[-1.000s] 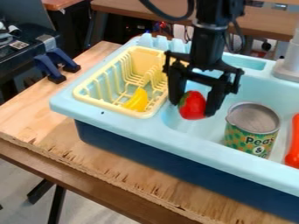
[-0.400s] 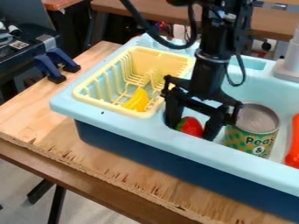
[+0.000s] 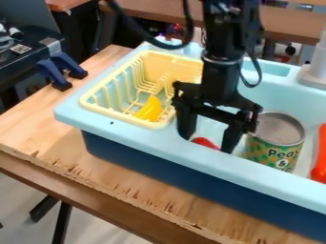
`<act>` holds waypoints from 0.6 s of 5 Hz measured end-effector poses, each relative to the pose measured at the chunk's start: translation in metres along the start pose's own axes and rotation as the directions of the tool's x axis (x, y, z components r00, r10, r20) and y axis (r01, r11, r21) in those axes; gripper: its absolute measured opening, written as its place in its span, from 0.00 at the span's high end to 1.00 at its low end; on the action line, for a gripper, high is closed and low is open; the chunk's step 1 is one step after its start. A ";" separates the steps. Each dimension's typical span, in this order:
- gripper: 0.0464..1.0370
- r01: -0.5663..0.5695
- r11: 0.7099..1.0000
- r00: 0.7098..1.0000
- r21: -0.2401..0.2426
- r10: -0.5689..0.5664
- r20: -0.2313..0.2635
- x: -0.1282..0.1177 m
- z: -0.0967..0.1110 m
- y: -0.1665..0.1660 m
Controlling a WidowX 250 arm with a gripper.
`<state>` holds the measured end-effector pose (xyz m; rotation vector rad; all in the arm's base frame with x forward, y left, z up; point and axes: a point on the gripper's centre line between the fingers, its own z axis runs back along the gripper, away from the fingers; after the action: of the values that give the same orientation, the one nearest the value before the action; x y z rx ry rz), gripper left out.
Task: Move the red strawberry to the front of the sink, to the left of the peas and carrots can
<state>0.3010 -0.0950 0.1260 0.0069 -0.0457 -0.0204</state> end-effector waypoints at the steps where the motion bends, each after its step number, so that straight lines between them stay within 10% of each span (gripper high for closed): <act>1: 0.04 -0.054 0.998 0.990 -0.039 0.058 0.131 -0.003 0.018 0.000; 3: 0.04 0.007 0.996 0.978 -0.094 0.013 0.208 -0.002 0.047 -0.008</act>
<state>0.2968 -0.1033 0.1725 -0.0897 -0.2547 -0.0200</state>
